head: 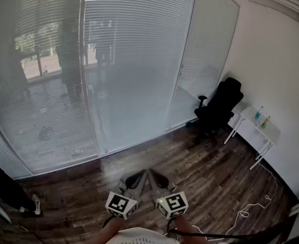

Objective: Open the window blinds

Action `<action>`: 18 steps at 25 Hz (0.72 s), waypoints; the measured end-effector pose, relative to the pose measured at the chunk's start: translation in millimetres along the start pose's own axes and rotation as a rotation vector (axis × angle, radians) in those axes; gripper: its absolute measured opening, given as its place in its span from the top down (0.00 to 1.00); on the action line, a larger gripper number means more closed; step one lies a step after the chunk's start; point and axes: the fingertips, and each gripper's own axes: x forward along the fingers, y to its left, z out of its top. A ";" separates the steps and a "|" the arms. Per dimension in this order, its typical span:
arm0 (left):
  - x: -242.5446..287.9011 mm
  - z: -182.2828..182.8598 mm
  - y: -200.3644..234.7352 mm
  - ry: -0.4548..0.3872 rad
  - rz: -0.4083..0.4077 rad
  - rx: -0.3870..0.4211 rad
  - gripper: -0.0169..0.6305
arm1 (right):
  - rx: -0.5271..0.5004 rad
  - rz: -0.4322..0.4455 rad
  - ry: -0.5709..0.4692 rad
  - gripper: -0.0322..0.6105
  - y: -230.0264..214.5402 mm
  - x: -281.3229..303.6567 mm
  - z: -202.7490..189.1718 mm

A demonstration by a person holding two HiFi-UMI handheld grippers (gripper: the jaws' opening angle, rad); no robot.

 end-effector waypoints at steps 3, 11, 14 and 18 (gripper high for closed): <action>1.7 1.8 1.7 0.006 0.005 0.000 0.99 | -0.002 -0.002 0.006 0.94 -1.1 2.1 1.2; 3.7 -1.3 2.1 0.002 -0.013 -0.011 0.99 | -0.014 -0.048 -0.032 0.94 -5.3 2.1 0.7; 5.0 -2.3 -0.4 -0.001 -0.030 -0.009 0.99 | -0.015 -0.045 -0.028 0.94 -6.5 0.2 -0.3; 4.7 -1.1 -0.6 -0.003 -0.054 -0.001 0.99 | 0.000 -0.035 -0.019 0.94 -5.5 1.0 0.3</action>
